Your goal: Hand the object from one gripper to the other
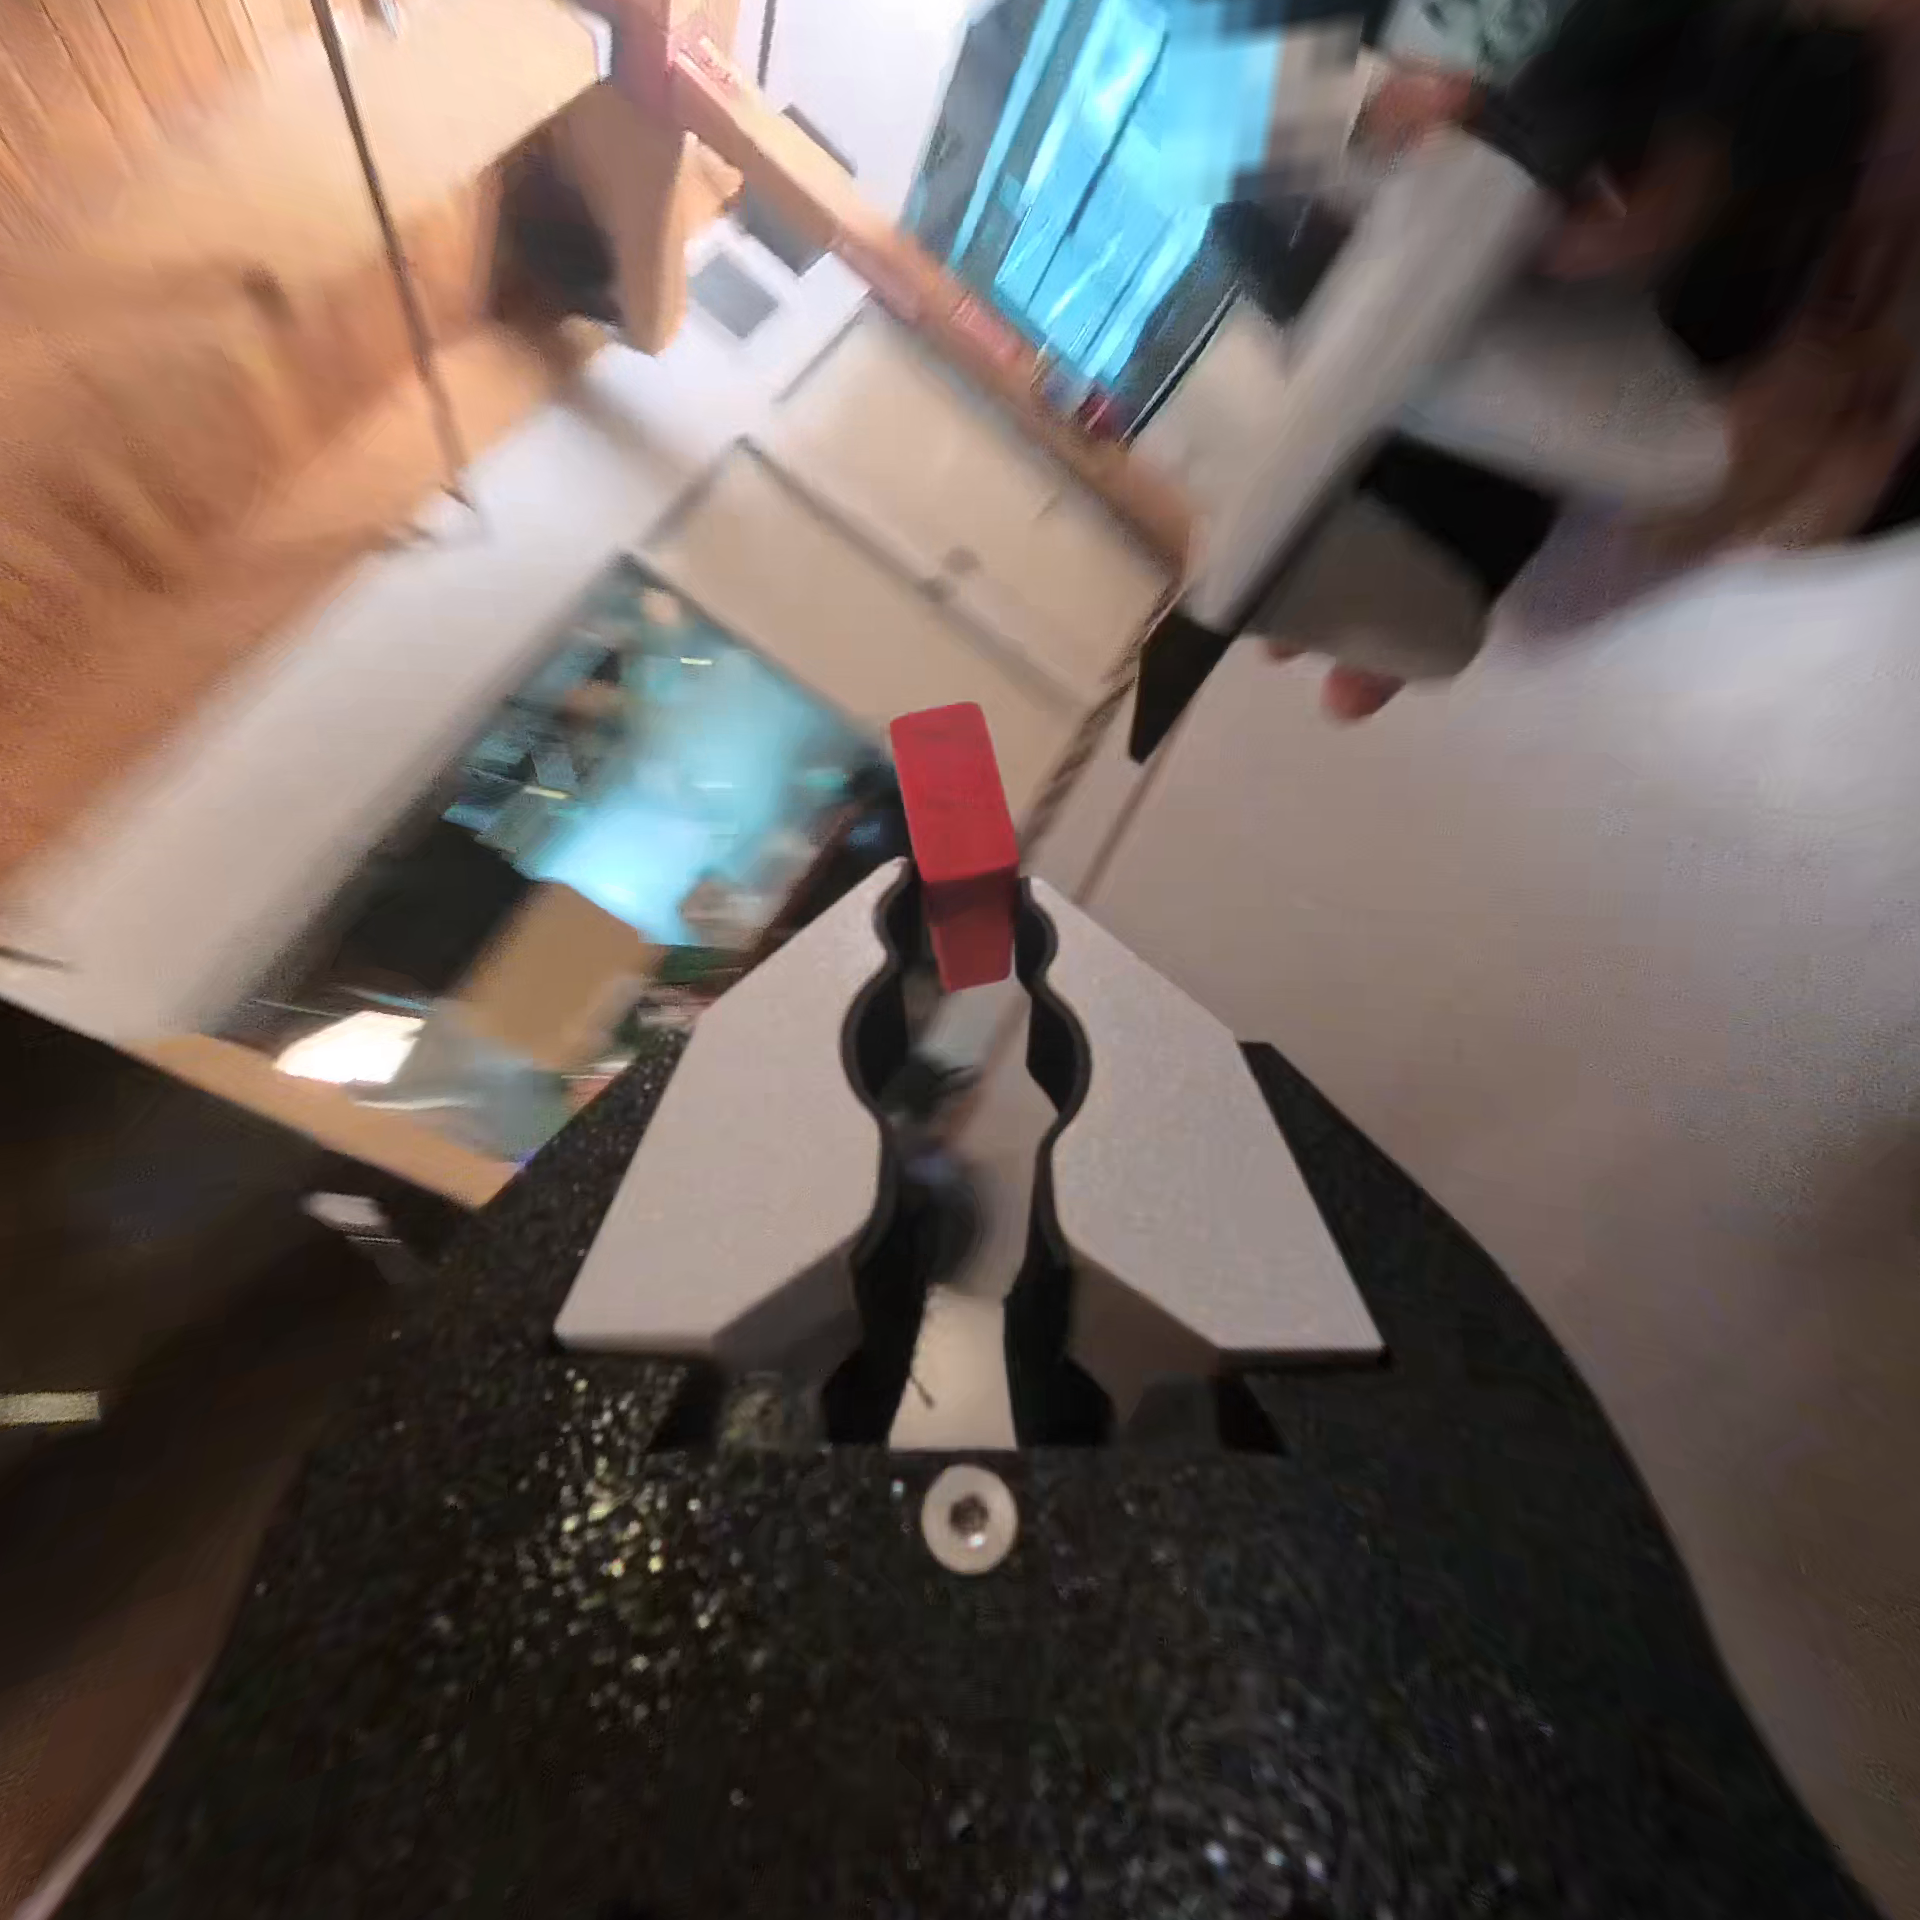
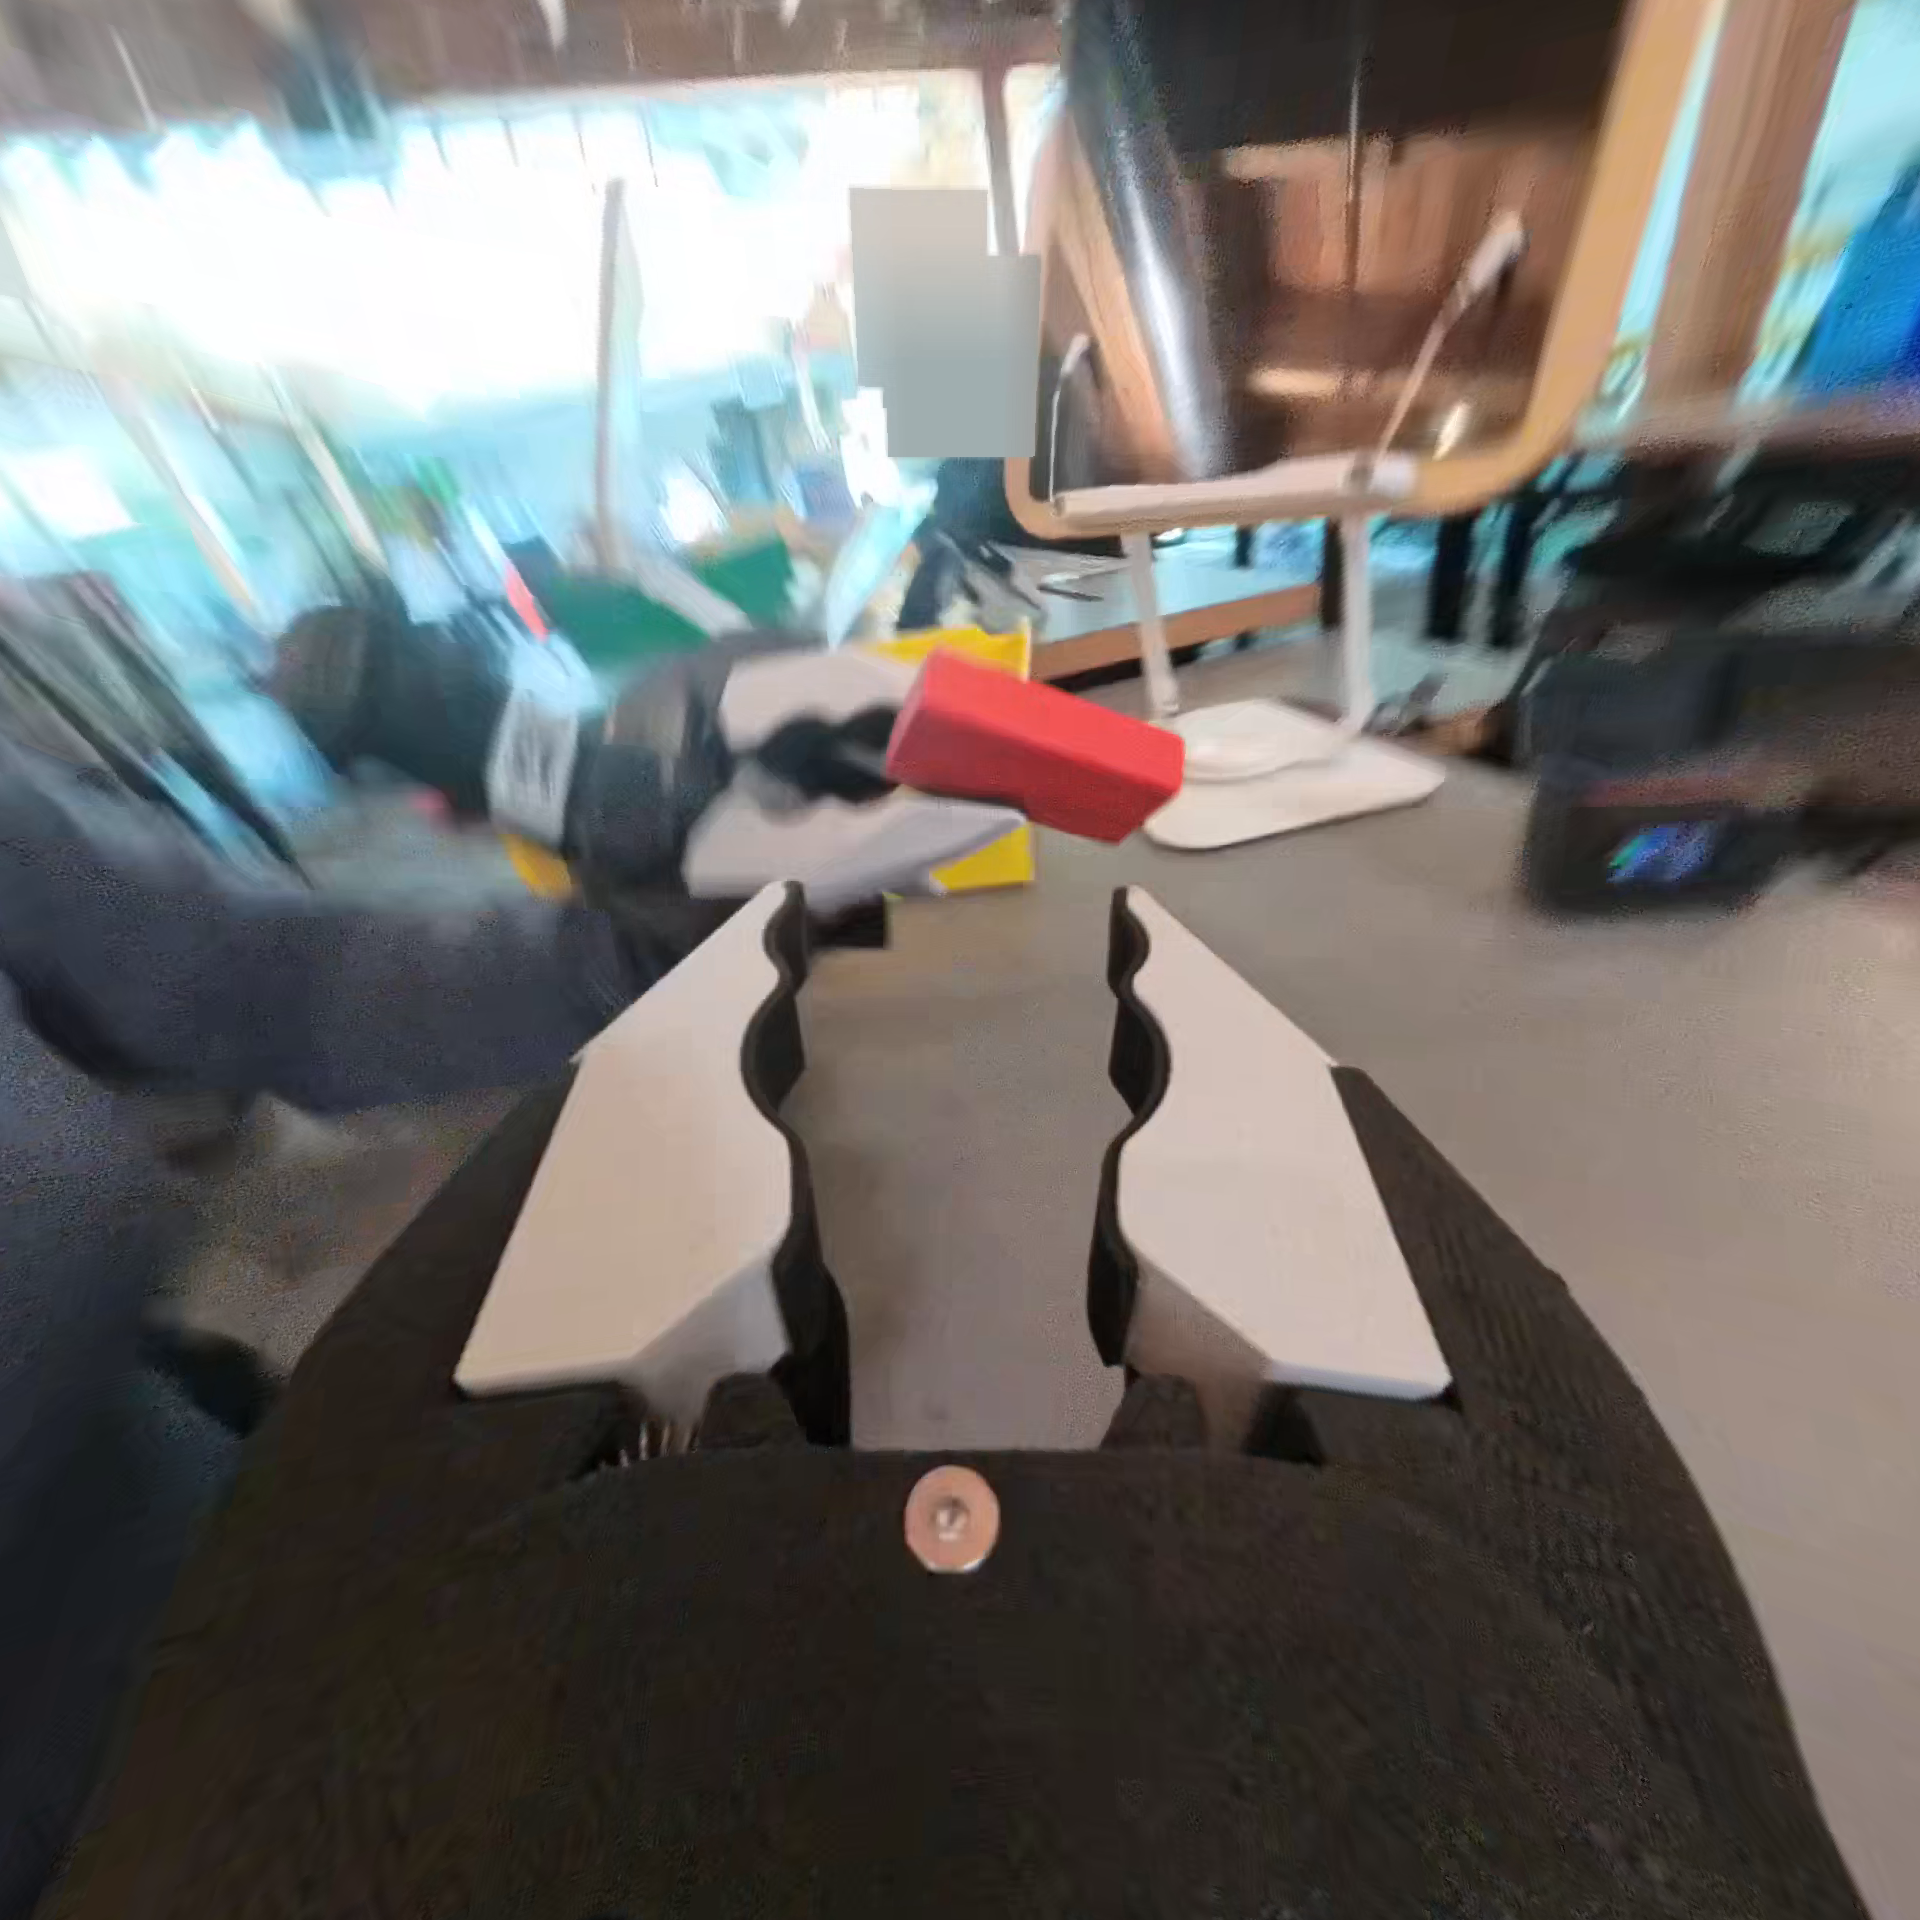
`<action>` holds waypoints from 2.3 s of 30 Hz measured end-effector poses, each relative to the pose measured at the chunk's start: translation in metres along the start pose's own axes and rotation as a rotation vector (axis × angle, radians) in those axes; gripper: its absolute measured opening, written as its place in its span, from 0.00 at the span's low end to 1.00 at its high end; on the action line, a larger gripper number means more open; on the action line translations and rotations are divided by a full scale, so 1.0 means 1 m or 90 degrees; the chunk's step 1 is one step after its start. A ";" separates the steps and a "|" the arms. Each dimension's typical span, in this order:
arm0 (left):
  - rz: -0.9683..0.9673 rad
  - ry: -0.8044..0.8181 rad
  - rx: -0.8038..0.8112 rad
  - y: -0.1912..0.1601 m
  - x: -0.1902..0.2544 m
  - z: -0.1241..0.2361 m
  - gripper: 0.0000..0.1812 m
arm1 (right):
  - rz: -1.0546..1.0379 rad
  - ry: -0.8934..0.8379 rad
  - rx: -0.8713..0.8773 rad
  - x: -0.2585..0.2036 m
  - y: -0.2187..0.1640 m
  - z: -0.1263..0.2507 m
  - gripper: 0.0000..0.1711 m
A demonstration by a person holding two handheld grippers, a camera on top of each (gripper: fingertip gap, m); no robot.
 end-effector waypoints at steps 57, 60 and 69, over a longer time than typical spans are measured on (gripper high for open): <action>0.461 0.052 0.136 -0.064 -0.022 -0.001 0.21 | 0.289 -0.559 0.109 0.104 0.047 0.018 0.18; 0.458 0.047 0.134 -0.064 -0.021 -0.002 0.20 | 0.327 -0.530 0.174 0.088 0.023 -0.001 0.17; 0.373 -0.026 0.106 -0.042 -0.008 -0.011 0.25 | 0.491 -0.477 0.191 0.060 0.001 -0.010 0.12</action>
Point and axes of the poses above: each gripper's, where its closed fingertips meet, z back along the fingers, y out of its top, x = y × z across the jaws, the point moved 1 cm from there along z, back along the fingers, and after that the axes turned 15 degrees about -y, right-handed, at the moved point
